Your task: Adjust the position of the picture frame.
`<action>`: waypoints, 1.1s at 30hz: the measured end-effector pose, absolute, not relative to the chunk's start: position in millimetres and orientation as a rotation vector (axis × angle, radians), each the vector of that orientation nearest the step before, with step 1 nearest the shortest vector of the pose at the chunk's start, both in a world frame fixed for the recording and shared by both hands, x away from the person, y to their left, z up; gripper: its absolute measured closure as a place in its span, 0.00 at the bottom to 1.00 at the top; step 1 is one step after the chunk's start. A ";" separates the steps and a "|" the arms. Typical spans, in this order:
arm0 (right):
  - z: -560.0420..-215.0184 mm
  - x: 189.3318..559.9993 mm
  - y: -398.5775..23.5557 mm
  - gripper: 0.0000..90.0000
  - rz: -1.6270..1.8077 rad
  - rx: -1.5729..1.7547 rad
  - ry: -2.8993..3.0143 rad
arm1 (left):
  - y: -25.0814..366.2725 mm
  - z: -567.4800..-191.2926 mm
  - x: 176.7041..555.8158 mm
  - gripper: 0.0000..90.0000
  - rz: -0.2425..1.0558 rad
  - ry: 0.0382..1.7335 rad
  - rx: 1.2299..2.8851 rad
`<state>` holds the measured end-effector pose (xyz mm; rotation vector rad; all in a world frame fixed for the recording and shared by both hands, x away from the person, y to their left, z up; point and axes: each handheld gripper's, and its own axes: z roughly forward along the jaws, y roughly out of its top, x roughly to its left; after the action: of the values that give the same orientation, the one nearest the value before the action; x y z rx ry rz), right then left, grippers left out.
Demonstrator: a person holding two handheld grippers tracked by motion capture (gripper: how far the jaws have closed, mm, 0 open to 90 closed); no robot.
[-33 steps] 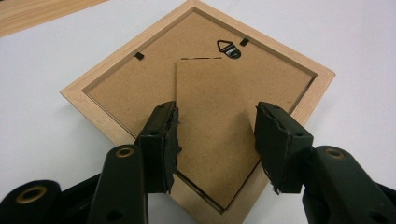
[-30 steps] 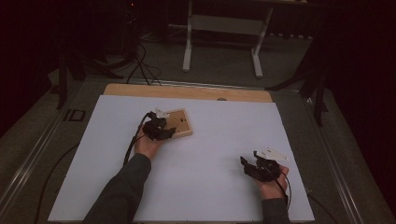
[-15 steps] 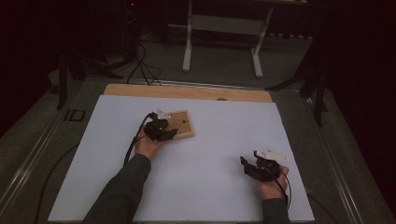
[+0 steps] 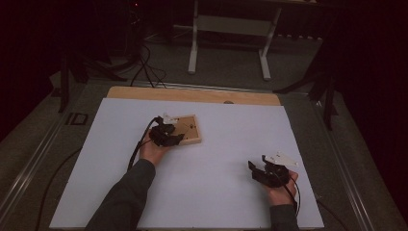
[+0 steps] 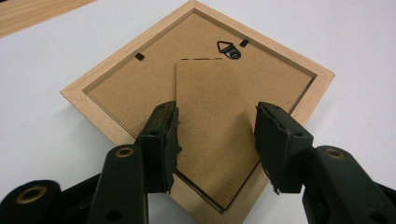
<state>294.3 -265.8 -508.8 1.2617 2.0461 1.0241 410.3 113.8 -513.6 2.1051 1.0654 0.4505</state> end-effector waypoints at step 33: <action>-508.6 294.0 -266.3 0.43 1.024 1.261 2.045 | 108.0 -514.4 403.9 0.56 0.418 0.986 2.124</action>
<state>294.0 -266.3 -508.6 1.2606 2.0447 1.0239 403.9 108.0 -514.4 2.1245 0.9862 0.4184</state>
